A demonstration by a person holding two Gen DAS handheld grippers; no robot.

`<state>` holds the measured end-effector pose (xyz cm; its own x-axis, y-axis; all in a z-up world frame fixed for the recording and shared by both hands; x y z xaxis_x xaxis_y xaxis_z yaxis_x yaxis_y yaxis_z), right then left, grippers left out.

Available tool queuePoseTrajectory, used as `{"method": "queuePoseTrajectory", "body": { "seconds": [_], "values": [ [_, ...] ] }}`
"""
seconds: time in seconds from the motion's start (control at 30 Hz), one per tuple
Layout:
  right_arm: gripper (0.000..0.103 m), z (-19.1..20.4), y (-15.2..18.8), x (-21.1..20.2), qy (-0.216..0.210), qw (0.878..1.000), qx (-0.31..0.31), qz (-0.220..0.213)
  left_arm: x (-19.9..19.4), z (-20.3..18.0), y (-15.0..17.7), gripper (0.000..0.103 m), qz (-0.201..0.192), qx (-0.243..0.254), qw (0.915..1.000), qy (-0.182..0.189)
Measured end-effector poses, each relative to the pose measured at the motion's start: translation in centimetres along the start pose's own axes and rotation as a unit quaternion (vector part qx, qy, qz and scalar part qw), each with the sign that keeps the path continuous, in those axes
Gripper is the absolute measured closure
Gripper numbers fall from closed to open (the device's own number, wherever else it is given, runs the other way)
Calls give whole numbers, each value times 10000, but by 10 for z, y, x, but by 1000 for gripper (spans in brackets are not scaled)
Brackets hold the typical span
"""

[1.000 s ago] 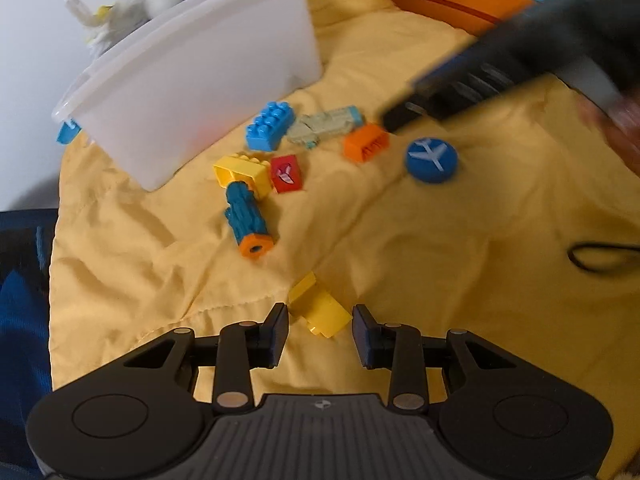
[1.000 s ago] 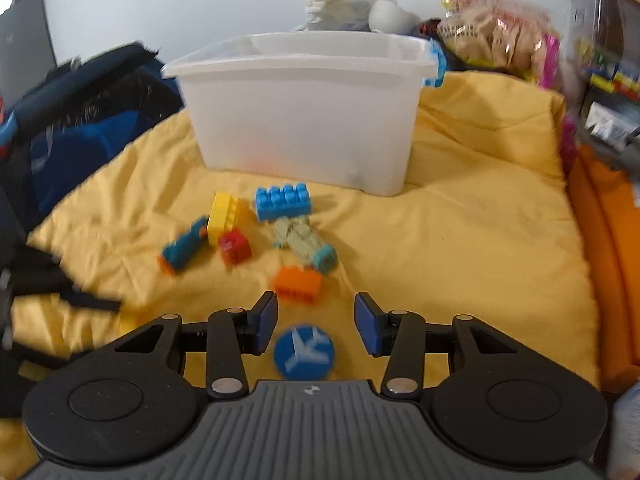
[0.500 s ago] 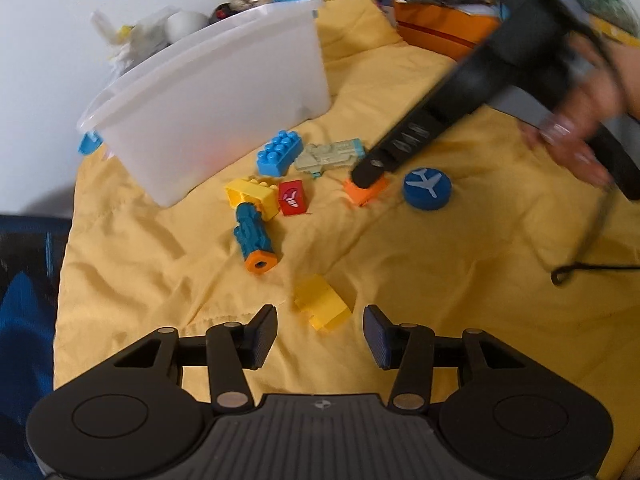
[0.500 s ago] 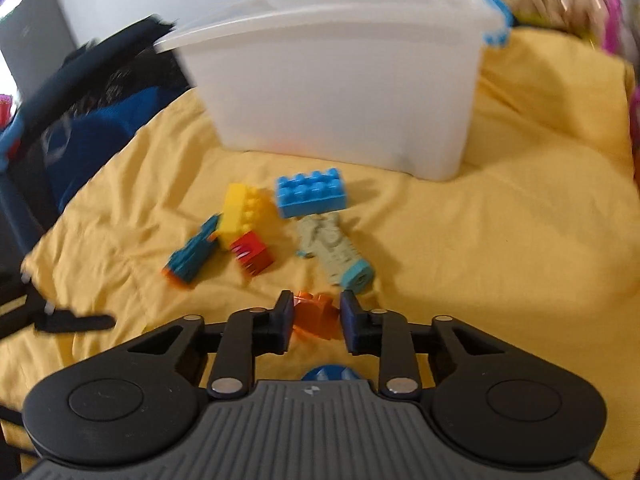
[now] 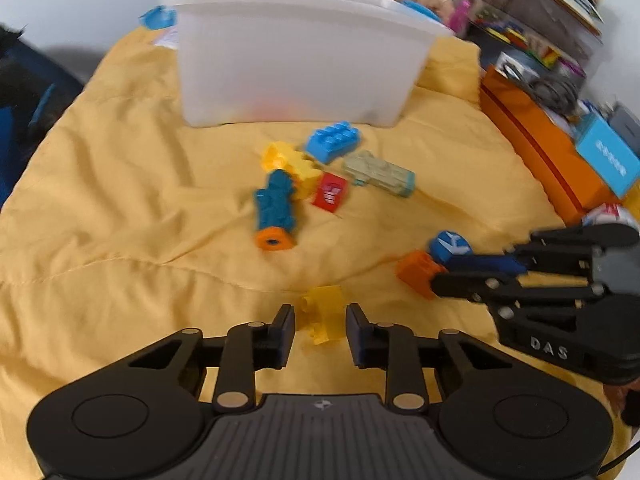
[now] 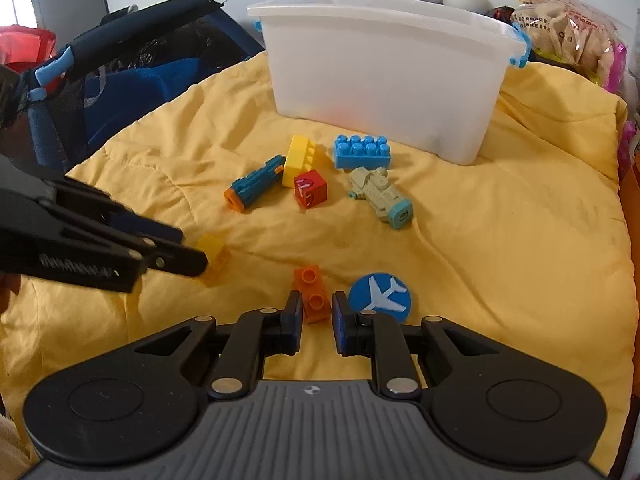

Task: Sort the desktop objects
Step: 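Grasp short yellow brick with left tool while right tool grasps short orange brick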

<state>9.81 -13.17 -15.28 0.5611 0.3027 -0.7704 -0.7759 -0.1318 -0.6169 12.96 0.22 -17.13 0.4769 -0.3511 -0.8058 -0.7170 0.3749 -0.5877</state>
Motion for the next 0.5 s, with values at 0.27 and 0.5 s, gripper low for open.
{"method": "queuePoseTrajectory", "body": {
  "seconds": [0.27,0.5],
  "values": [
    [83,3,-1,9,77,9999,-97,-65,3,-30,2,86,52,1321,9899,-520],
    [86,13,7,-19,119,9997,-73,-184,-23,-28,12,86,10,1594,9849,-672]
  ]
}}
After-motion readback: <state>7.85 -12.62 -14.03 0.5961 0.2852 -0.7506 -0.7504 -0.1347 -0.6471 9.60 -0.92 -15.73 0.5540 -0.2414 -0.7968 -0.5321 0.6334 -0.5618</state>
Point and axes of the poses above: each gripper's, at about its wrist camera, not at the fingertips, and x roughly the way its jaws point, z to its left, y to its underside, the point moved 9 cm from there along x, roughly the way its jaws point, and after that the axes turned 11 degrees about x, right-handed, at the moved point
